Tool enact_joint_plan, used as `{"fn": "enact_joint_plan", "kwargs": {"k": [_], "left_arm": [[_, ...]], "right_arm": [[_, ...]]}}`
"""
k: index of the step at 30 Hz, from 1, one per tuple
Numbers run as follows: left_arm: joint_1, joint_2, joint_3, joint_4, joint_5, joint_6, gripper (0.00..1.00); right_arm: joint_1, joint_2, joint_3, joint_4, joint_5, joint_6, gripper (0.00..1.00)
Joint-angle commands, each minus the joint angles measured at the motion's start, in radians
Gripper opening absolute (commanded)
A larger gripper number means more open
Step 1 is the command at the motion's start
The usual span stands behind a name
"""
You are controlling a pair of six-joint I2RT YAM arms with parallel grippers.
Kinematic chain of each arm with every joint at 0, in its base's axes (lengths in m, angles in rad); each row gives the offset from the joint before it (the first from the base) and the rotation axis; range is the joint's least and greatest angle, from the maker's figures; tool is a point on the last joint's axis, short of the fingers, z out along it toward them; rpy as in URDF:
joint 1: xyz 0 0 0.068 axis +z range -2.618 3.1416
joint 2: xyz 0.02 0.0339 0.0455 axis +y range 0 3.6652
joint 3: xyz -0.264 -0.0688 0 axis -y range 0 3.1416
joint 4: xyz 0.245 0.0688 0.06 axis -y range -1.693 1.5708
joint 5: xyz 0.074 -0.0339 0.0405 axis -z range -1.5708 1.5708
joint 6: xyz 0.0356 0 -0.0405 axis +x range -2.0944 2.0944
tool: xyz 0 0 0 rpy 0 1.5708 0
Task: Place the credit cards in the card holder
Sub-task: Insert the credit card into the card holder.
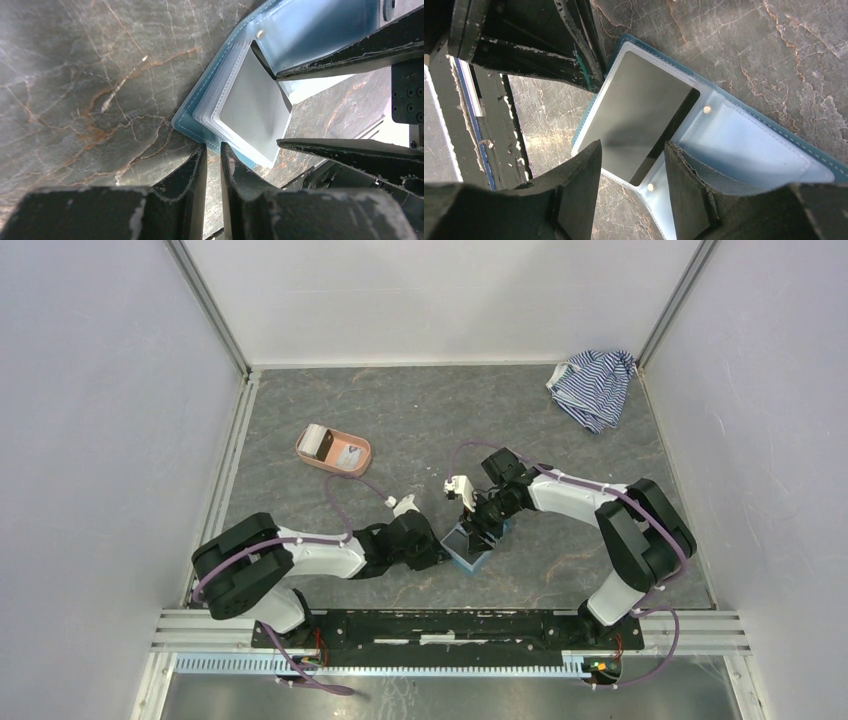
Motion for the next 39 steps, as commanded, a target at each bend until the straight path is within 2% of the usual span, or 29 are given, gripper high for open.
{"fn": "enact_joint_plan", "kwargs": {"k": [1, 8, 16, 23, 27, 30, 31, 34, 36, 37, 39], "left_arm": [[0.044, 0.027, 0.036, -0.032, -0.026, 0.108, 0.24], [0.096, 0.006, 0.033, -0.059, -0.006, 0.186, 0.24], [0.143, -0.071, 0.028, -0.108, -0.007, 0.289, 0.25], [0.155, -0.206, 0.041, -0.181, -0.062, 0.418, 0.27], [0.158, -0.312, 0.062, -0.226, -0.108, 0.493, 0.36], [0.168, -0.39, 0.068, -0.247, -0.143, 0.52, 0.43], [0.171, -0.416, 0.063, -0.248, -0.154, 0.523, 0.48], [0.192, -0.507, 0.029, -0.218, -0.173, 0.516, 0.78], [0.206, -0.55, -0.014, -0.15, -0.138, 0.496, 0.93], [0.214, -0.562, -0.039, -0.11, -0.103, 0.481, 0.97], [0.227, -0.561, -0.072, -0.049, -0.04, 0.446, 0.98]], "right_arm": [[0.02, 0.013, 0.022, 0.009, -0.082, 0.034, 0.56], [-0.032, -0.021, 0.022, 0.033, -0.068, 0.067, 0.61], [-0.087, -0.051, 0.018, 0.027, -0.183, 0.047, 0.61], [-0.124, -0.09, 0.011, 0.041, -0.212, 0.044, 0.59], [-0.129, -0.079, 0.002, 0.069, -0.141, 0.069, 0.55], [-0.128, -0.073, -0.001, 0.081, -0.126, 0.077, 0.45], [-0.128, -0.074, -0.002, 0.089, -0.107, 0.079, 0.41], [-0.126, -0.09, -0.018, 0.125, 0.007, 0.088, 0.26], [-0.124, -0.094, -0.035, 0.153, 0.039, 0.099, 0.16], [-0.12, -0.089, -0.04, 0.159, 0.038, 0.104, 0.1], [-0.1, -0.068, -0.034, 0.151, 0.048, 0.106, 0.01]]}}
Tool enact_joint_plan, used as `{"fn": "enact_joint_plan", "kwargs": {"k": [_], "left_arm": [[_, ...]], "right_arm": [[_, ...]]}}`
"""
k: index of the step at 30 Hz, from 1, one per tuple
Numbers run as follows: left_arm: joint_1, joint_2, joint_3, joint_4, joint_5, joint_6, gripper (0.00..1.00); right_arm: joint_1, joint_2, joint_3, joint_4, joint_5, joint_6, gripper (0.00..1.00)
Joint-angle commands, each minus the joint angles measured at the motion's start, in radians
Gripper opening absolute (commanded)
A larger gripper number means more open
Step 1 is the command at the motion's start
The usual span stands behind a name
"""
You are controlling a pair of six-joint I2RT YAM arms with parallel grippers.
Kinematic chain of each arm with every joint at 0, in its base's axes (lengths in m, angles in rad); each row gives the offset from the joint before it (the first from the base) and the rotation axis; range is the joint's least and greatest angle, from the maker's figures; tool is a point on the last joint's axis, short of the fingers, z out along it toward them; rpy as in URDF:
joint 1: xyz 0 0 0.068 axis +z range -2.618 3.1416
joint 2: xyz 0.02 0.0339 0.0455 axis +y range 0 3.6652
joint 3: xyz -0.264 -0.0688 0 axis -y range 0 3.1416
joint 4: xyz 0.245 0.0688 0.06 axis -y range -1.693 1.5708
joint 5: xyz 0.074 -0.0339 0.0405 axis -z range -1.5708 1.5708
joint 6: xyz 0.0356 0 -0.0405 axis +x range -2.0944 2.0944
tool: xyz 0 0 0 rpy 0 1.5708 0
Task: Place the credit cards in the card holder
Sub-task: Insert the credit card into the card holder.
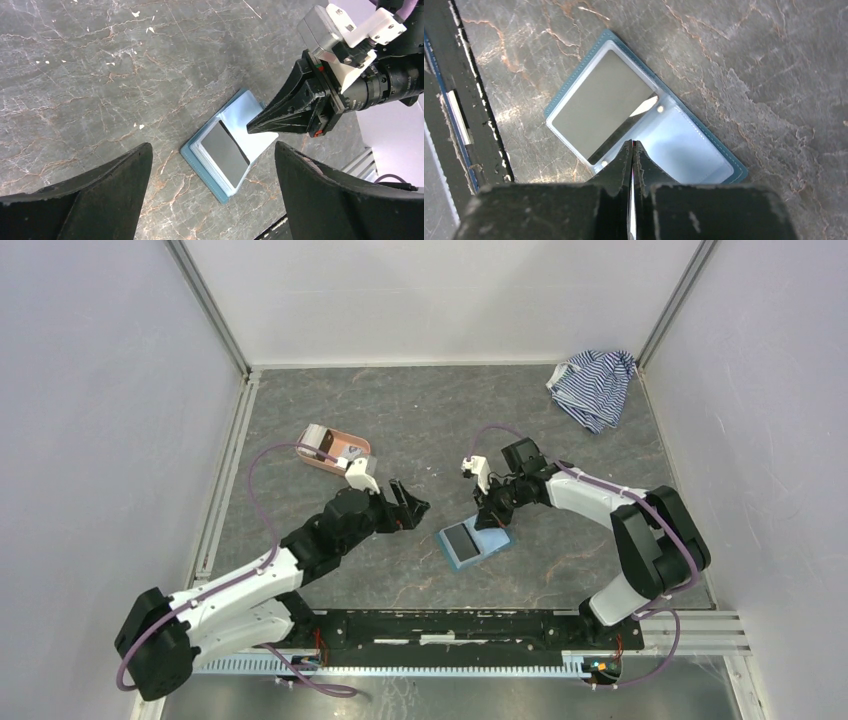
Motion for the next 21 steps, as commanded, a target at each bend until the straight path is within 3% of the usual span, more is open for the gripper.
{"fn": "enact_joint_plan", "kwargs": {"k": [1, 10, 16, 21], "left_arm": [[0.026, -0.007, -0.069, 0.137, 0.088, -0.037, 0.97], [0.027, 0.028, -0.105, 0.18, 0.126, -0.09, 0.9], [0.032, 0.021, -0.057, 0.109, 0.107, -0.048, 0.9], [0.047, 0.021, -0.014, 0.044, 0.087, -0.011, 0.9]], "right_arm": [[0.032, 0.009, -0.003, 0.04, 0.075, 0.015, 0.0], [0.081, 0.082, 0.014, 0.011, 0.098, 0.011, 0.0], [0.088, 0.072, 0.027, -0.009, 0.02, -0.002, 0.0], [0.073, 0.026, 0.039, -0.018, 0.088, -0.02, 0.0]]}}
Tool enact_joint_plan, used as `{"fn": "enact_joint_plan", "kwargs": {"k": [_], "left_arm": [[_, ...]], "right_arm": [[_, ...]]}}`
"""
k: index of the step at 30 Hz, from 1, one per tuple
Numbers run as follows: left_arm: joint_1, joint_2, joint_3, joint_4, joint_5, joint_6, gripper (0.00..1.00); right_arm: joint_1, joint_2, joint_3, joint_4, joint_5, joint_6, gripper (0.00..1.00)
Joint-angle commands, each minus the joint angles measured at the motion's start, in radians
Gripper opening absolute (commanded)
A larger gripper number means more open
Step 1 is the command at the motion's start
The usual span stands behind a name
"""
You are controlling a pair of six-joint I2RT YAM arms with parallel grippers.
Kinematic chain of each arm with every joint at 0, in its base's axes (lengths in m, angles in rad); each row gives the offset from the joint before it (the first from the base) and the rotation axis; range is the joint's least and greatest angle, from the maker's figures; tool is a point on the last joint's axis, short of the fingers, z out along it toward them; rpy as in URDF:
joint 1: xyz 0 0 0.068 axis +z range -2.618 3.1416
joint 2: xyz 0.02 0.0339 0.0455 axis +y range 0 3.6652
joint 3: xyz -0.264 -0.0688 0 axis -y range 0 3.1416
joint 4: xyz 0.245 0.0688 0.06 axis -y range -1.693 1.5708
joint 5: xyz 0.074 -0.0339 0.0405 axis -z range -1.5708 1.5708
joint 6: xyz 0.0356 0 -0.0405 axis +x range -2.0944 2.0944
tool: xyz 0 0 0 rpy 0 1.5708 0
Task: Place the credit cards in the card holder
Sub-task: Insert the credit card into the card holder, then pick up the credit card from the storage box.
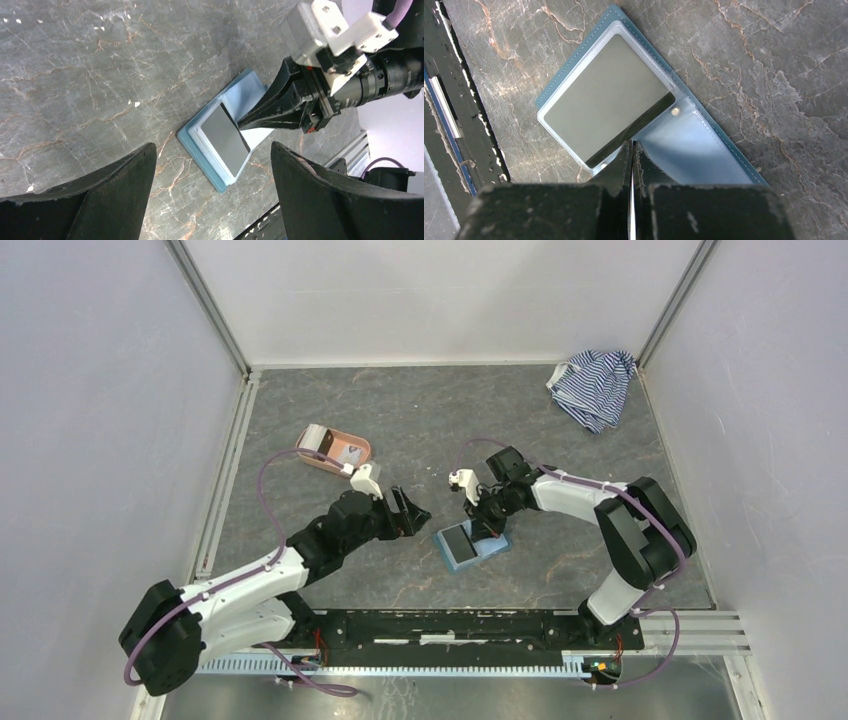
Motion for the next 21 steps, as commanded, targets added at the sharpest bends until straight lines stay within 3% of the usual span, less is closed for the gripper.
{"fn": "enact_joint_plan", "kwargs": {"k": [1, 7, 16, 18, 20, 21], "left_arm": [[0.025, -0.006, 0.079, -0.045, -0.033, 0.048, 0.9], [0.118, 0.041, 0.213, -0.186, -0.028, 0.164, 0.91], [0.413, 0.224, 0.42, -0.254, 0.116, 0.343, 0.93], [0.469, 0.28, 0.482, -0.276, 0.116, 0.407, 0.92], [0.485, 0.339, 0.552, -0.318, 0.049, 0.498, 0.92], [0.486, 0.374, 0.593, -0.347, -0.004, 0.549, 0.92]], "right_arm": [[-0.017, -0.062, 0.04, -0.013, 0.023, -0.027, 0.0], [-0.065, -0.139, 0.048, -0.027, -0.02, -0.062, 0.04], [-0.174, -0.326, 0.01, 0.031, -0.177, -0.094, 0.12], [-0.186, -0.382, -0.032, 0.1, -0.193, -0.074, 0.2], [-0.186, -0.418, -0.097, 0.194, -0.253, -0.067, 0.4], [-0.186, -0.417, -0.115, 0.222, -0.325, -0.08, 0.46]]}}
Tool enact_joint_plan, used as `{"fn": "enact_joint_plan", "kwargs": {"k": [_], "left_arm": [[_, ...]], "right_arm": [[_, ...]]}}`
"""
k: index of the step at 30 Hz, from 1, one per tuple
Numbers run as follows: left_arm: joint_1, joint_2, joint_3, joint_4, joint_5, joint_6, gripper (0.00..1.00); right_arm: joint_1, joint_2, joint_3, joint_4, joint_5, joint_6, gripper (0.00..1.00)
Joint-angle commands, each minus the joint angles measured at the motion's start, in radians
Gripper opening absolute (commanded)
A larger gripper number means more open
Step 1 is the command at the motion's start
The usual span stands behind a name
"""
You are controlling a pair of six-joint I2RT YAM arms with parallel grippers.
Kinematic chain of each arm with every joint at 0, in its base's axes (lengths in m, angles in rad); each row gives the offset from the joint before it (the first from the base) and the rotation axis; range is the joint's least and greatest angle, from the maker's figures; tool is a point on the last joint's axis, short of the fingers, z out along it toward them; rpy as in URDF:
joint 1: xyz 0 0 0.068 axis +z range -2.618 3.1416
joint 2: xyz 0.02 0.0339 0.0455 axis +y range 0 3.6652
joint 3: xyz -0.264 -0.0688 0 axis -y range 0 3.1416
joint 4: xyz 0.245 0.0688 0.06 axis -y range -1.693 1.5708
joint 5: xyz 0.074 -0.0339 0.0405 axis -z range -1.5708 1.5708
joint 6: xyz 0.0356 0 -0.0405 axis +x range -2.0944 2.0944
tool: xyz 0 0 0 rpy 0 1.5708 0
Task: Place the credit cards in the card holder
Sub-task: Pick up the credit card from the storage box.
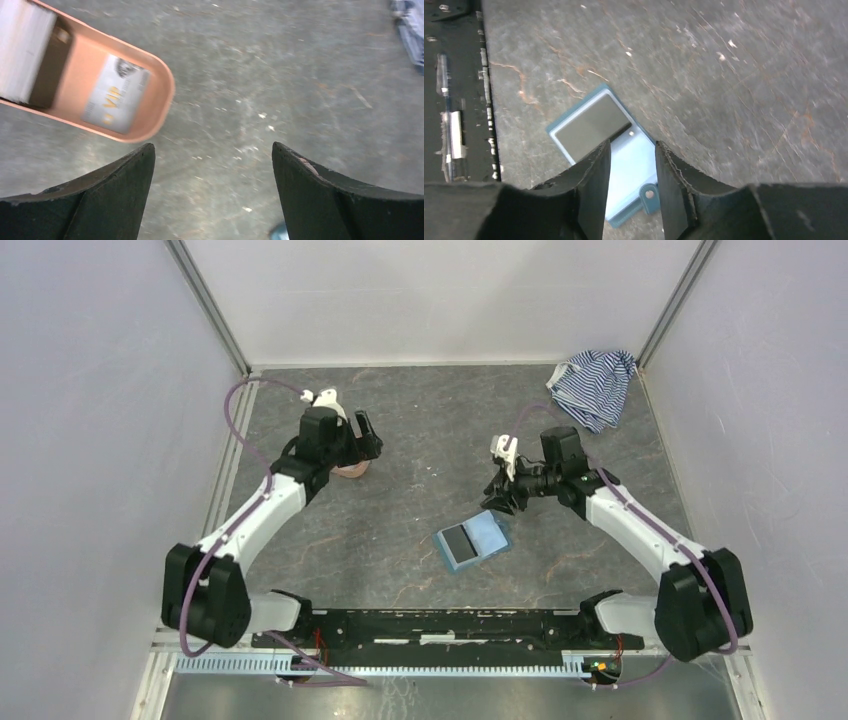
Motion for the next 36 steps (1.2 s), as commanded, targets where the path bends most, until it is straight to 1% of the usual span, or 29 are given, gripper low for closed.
{"fn": "enact_joint_plan", "kwargs": {"k": [1, 2, 3, 5, 7, 9, 11, 13, 14, 16, 18, 25, 30, 36], "left_arm": [[0.026, 0.12, 0.174, -0.126, -0.118, 0.276, 0.92], [0.027, 0.151, 0.215, -0.157, -0.165, 0.332, 0.92], [0.028, 0.184, 0.253, -0.185, -0.211, 0.355, 0.93], [0.038, 0.247, 0.322, -0.233, -0.283, 0.428, 0.94], [0.07, 0.314, 0.371, -0.256, -0.291, 0.475, 0.96], [0.116, 0.363, 0.394, -0.242, -0.273, 0.515, 0.99], [0.16, 0.418, 0.42, -0.237, -0.247, 0.534, 1.0], [0.184, 0.474, 0.456, -0.243, -0.241, 0.55, 1.0], [0.189, 0.499, 0.467, -0.246, -0.246, 0.558, 1.0], [0.201, 0.531, 0.482, -0.243, -0.254, 0.569, 1.0], [0.211, 0.542, 0.482, -0.23, -0.257, 0.574, 1.0], [0.225, 0.551, 0.474, -0.202, -0.321, 0.633, 0.97], [0.262, 0.577, 0.476, -0.205, -0.256, 0.643, 0.94], [0.271, 0.599, 0.49, -0.219, -0.244, 0.667, 0.88]], "right_arm": [[0.0, -0.034, -0.078, 0.147, -0.222, -0.035, 0.47], [0.0, -0.012, -0.056, 0.122, -0.258, -0.038, 0.48], [0.001, 0.017, -0.013, 0.08, -0.271, -0.044, 0.48], [0.005, 0.071, 0.108, -0.081, -0.264, -0.131, 0.5], [0.005, 0.109, 0.218, -0.194, -0.244, -0.194, 0.51], [0.006, 0.128, 0.28, -0.222, -0.245, -0.211, 0.57], [0.004, 0.127, 0.267, -0.167, -0.264, -0.168, 0.59], [0.005, 0.113, 0.198, -0.054, -0.279, -0.094, 0.58], [0.005, 0.104, 0.168, -0.03, -0.277, -0.091, 0.58], [0.005, 0.086, 0.128, -0.064, -0.243, -0.16, 0.58], [-0.005, 0.08, 0.097, -0.042, -0.24, -0.157, 0.58], [-0.008, 0.119, 0.122, -0.103, -0.235, -0.215, 0.56], [-0.009, 0.133, 0.128, -0.115, -0.239, -0.229, 0.55], [-0.009, 0.153, 0.125, -0.118, -0.239, -0.233, 0.55]]}}
